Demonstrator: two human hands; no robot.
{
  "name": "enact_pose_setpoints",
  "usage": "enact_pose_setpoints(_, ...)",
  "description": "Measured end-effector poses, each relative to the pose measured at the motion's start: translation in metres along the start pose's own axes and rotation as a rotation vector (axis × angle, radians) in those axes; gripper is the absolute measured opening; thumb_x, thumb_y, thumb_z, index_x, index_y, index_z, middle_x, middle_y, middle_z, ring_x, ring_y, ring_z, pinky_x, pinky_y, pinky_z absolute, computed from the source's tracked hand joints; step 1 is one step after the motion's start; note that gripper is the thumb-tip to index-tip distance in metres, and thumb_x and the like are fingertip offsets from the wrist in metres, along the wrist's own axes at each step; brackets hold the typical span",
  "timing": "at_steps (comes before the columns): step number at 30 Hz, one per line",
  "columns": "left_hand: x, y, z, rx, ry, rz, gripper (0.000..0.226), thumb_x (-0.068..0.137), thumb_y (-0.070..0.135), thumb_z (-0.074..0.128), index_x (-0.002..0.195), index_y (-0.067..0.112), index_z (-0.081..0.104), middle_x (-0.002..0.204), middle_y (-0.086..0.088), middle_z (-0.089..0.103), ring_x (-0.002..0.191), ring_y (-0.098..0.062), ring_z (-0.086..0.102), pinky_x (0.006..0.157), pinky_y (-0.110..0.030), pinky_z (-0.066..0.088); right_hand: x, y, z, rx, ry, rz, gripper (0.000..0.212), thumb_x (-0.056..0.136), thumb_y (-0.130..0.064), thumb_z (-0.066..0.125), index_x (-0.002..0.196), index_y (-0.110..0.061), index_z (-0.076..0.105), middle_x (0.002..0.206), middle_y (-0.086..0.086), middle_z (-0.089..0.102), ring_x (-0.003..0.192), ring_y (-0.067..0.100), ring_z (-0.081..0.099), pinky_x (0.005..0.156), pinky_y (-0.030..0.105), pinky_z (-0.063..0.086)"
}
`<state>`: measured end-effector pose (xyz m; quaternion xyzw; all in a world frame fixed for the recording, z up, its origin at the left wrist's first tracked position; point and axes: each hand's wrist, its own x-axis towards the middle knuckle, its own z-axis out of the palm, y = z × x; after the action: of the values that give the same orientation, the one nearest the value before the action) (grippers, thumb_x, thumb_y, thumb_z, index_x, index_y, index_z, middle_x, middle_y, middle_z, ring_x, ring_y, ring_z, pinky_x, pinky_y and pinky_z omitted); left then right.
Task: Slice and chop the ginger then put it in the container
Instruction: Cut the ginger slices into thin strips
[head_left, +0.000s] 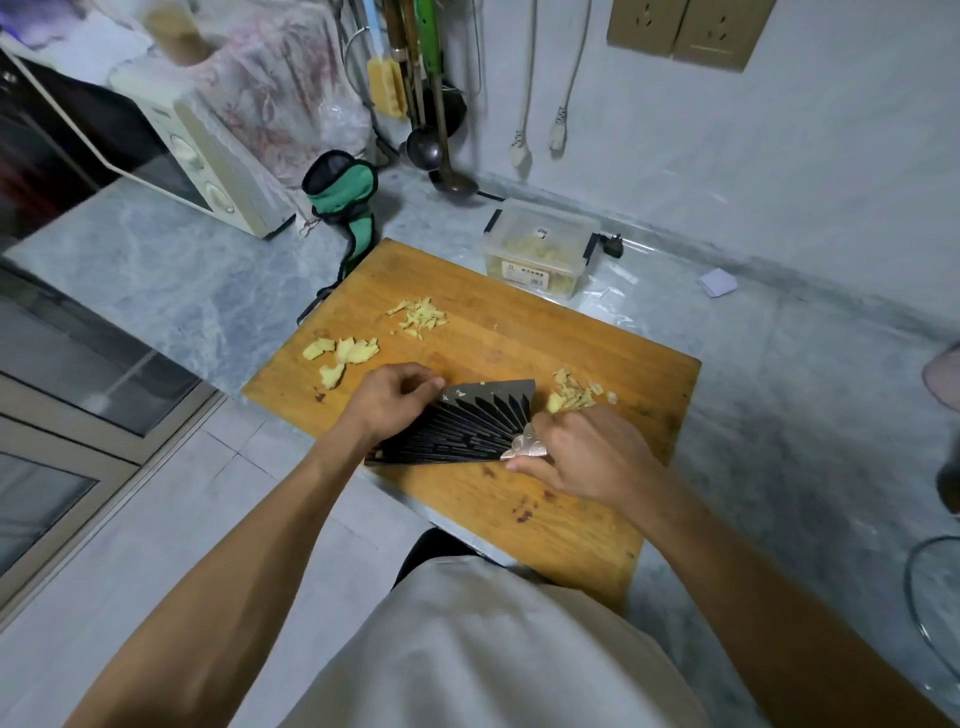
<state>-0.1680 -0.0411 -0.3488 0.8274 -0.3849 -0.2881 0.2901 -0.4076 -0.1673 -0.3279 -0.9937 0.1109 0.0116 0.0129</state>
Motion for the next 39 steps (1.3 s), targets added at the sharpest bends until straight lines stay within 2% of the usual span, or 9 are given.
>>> enact_pose_setpoints(3,0.005,0.007,0.013,0.085,-0.002,-0.002,0.050,0.081,0.075,0.054,0.100,0.033,0.074,0.103,0.013,0.072,0.097,-0.009,0.065,0.087,-0.032,0.052,0.007,-0.003,-0.007,-0.018,0.045,0.023,0.065,0.097,-0.069,0.040,0.097,-0.008,0.060,0.064,0.004,0.054,0.062,0.027,0.066,0.053,0.029,0.039)
enact_pose_setpoints(5,0.005,0.007,0.020,0.132,0.040,0.032,0.052,0.081,0.076,0.052,0.097,0.033,0.074,0.099,0.011,0.073,0.093,-0.012,0.066,0.085,-0.036,0.053,0.009,-0.001,-0.010,-0.053,0.052,0.005,0.064,0.096,-0.070,0.040,0.093,-0.009,0.060,0.067,0.005,0.060,0.061,0.027,0.067,0.053,0.029,0.040)
enact_pose_setpoints(11,-0.004,-0.010,0.014,0.155,0.184,0.055,0.019,0.098,0.026,0.059,0.106,0.019,0.074,0.108,-0.005,0.071,0.097,-0.024,0.066,0.083,-0.035,0.054,-0.001,0.009,-0.008,-0.055,0.043,-0.014,0.065,0.090,-0.072,0.047,0.071,-0.011,0.060,0.048,-0.005,0.037,0.037,0.017,0.044,0.042,0.023,0.030)
enact_pose_setpoints(15,-0.013,-0.004,0.011,0.179,0.305,0.207,0.032,0.090,0.000,0.058,0.107,0.022,0.075,0.108,-0.002,0.067,0.093,-0.016,0.065,0.080,-0.026,0.050,-0.004,0.002,-0.012,-0.057,-0.072,0.051,0.064,0.095,-0.073,0.036,0.090,-0.013,0.058,0.066,0.001,0.058,0.062,0.022,0.063,0.071,0.042,0.055)
enact_pose_setpoints(17,-0.018,0.013,0.016,0.131,0.174,0.396,0.053,0.083,-0.015,0.049,0.119,0.019,0.071,0.118,0.003,0.067,0.106,-0.002,0.062,0.092,-0.016,0.045,-0.001,-0.003,-0.016,-0.058,-0.078,0.050,0.062,0.096,-0.072,0.035,0.093,-0.013,0.056,0.074,0.004,0.065,0.069,0.025,0.067,0.075,0.044,0.054)
enact_pose_setpoints(20,-0.018,0.021,0.030,0.288,-0.055,0.499,0.078,0.070,-0.019,0.046,0.137,0.018,0.059,0.140,-0.003,0.057,0.130,-0.018,0.052,0.111,-0.031,0.040,0.004,-0.009,-0.018,-0.075,-0.091,0.023,0.060,0.096,-0.072,0.036,0.087,-0.014,0.050,0.077,0.006,0.067,0.070,0.028,0.067,0.059,0.034,0.046)
enact_pose_setpoints(28,-0.011,-0.030,-0.001,0.555,-0.026,0.082,0.064,0.078,-0.004,0.045,0.126,0.037,0.057,0.120,0.000,0.069,0.095,-0.024,0.067,0.076,-0.037,0.058,-0.001,0.001,-0.016,-0.039,-0.101,0.045,0.066,0.095,-0.073,0.035,0.094,-0.012,0.060,0.065,-0.002,0.051,0.058,0.018,0.054,0.057,0.030,0.044)
enact_pose_setpoints(34,-0.027,-0.015,0.015,0.325,0.096,0.221,0.069,0.071,-0.012,0.044,0.131,0.019,0.063,0.132,-0.003,0.064,0.113,-0.026,0.064,0.096,-0.037,0.053,0.000,0.000,-0.012,0.009,-0.042,0.081,0.067,0.093,-0.074,0.037,0.088,-0.012,0.060,0.058,-0.005,0.044,0.055,0.017,0.053,0.052,0.029,0.042)
enact_pose_setpoints(39,-0.022,-0.032,0.003,0.329,0.092,-0.054,0.054,0.083,-0.004,0.045,0.126,0.021,0.065,0.121,-0.004,0.070,0.105,-0.024,0.065,0.086,-0.031,0.053,-0.008,0.004,-0.011,0.024,-0.003,0.115,0.065,0.093,-0.074,0.039,0.087,-0.013,0.062,0.062,-0.005,0.048,0.055,0.014,0.052,0.048,0.026,0.035)
